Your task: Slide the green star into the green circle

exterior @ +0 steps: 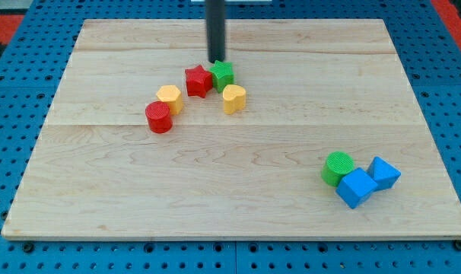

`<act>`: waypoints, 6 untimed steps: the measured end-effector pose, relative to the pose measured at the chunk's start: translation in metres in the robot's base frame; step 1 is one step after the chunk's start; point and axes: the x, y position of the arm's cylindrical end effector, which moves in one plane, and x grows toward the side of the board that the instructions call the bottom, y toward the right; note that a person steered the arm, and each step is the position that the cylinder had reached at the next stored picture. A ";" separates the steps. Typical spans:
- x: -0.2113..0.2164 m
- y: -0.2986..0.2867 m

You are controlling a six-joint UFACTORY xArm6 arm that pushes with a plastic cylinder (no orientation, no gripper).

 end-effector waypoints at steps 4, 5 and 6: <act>0.092 0.085; 0.123 0.109; 0.154 0.151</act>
